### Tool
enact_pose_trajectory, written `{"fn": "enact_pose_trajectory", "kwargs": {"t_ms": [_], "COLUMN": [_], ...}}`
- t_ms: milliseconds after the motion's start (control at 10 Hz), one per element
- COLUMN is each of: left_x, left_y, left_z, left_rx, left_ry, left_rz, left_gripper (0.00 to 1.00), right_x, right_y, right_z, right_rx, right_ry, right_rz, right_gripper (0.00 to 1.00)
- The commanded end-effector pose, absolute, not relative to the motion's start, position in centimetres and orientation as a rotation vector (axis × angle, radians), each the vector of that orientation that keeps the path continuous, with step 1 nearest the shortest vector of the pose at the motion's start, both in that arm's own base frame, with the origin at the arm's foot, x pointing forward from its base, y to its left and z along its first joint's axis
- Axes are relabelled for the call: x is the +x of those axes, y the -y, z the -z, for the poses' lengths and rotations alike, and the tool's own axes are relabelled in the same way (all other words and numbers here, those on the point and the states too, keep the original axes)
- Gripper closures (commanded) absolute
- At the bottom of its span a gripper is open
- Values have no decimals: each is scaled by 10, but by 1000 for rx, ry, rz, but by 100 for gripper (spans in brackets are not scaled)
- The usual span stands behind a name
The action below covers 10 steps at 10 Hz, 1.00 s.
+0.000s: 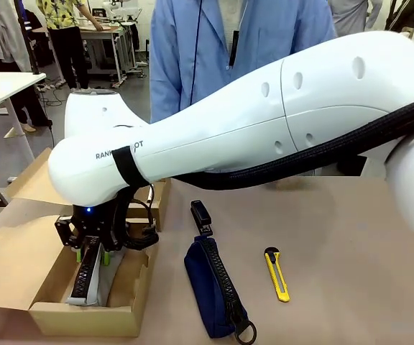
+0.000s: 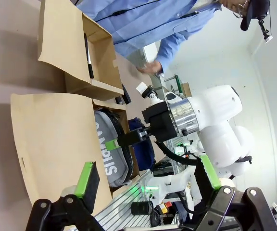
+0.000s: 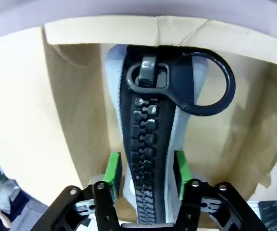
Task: Place items inside the box.
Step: Pick up a Pencil pouch or Stapler and place it inside the Mailer Box closest to the robot.
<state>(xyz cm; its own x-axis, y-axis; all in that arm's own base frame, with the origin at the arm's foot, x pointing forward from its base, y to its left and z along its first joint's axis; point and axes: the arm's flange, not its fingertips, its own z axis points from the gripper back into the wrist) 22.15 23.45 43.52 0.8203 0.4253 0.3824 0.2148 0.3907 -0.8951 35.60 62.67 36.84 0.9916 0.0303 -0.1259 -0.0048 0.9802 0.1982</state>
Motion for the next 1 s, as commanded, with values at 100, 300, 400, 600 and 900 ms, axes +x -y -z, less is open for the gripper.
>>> {"fn": "enact_pose_trajectory", "kwargs": {"t_ms": [100,300,400,600,900], "left_x": [222,222,222,222,222], "left_y": [-234,-234,-234,-234,-234], "left_z": [-437,-437,-437,-437,-437], "left_rx": [-1193,-1193,-1193,-1193,-1193], "left_ry": [651,651,651,651,651], "left_rz": [-130,-130,-130,-130,-130], "left_gripper": [0,0,0,0,0], "right_x": [343,335,333,331,338], "right_y": [-609,-605,-607,-612,-617], "right_z": [-389,-396,-396,-391,-399], "right_rx": [258,251,249,202,228], "right_ry": [-149,-140,-142,-194,-134], "right_rz": [-59,-68,-77,-55,-62], "right_gripper": [0,0,0,0,0]}}
